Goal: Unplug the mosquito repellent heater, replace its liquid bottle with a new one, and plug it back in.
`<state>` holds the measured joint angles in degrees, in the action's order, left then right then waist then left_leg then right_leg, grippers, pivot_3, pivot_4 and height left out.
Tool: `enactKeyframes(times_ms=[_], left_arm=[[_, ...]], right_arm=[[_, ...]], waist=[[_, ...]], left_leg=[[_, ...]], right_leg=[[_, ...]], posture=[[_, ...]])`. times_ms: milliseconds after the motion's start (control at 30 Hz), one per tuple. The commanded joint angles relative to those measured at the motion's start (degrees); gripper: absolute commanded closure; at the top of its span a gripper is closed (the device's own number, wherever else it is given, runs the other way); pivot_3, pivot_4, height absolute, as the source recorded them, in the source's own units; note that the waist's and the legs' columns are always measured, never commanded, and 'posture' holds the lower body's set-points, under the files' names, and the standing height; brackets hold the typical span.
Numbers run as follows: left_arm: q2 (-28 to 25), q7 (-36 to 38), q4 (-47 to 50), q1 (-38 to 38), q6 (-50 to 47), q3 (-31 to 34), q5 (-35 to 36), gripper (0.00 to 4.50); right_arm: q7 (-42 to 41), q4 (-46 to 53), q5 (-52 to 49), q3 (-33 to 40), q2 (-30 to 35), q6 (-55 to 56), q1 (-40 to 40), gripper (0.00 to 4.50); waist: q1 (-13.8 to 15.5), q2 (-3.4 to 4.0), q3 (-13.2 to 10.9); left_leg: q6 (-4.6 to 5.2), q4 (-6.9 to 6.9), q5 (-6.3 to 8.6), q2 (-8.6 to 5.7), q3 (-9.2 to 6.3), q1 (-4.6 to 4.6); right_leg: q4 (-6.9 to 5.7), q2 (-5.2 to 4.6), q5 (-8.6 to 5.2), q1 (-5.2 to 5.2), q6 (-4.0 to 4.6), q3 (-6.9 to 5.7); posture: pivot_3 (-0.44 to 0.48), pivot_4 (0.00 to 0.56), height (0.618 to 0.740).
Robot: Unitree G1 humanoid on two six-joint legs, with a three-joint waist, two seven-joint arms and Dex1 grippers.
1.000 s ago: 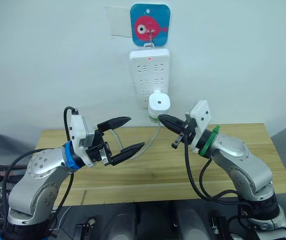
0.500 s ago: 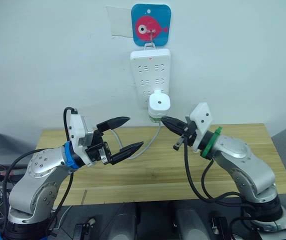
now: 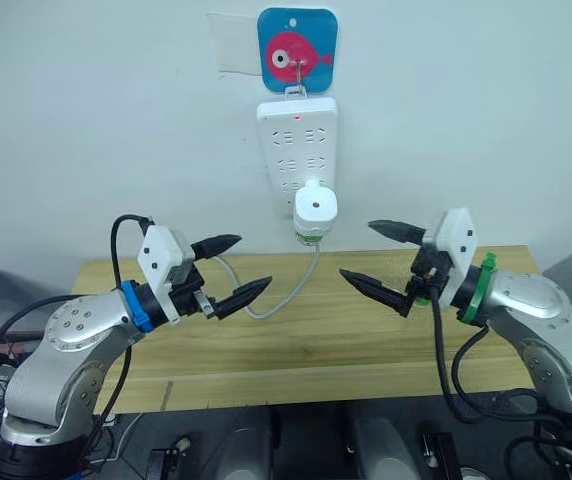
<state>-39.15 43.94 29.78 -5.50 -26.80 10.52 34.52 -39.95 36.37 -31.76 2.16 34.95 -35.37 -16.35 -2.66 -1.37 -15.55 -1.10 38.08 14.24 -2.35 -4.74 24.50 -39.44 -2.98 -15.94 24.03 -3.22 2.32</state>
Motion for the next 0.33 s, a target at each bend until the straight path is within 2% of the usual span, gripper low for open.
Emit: enactKeyframes(times_ms=[33,333], left_arm=[[-0.91,-0.21,2.1,-0.69,0.97,1.04,-0.43,0.0],[-0.93,0.7,1.09,-0.6,0.94,1.35,-0.04,0.0]], right_arm=[[-0.28,3.59,-3.21,1.78,0.12,0.28,0.76,0.02],[1.24,3.67,-2.06,0.71,0.3,1.27,0.67,0.02]], waist=[[0.03,0.0,0.0],[0.39,-0.01,0.03]], left_leg=[[0.0,0.0,0.0,0.0,0.0,0.0],[-0.02,0.01,-0.01,0.0,0.01,0.0]], right_leg=[[0.0,0.0,0.0,0.0,0.0,0.0],[0.0,0.0,0.0,0.0,0.0,0.01]], posture=[[-0.01,0.224,0.74],[-0.01,0.213,0.74]])
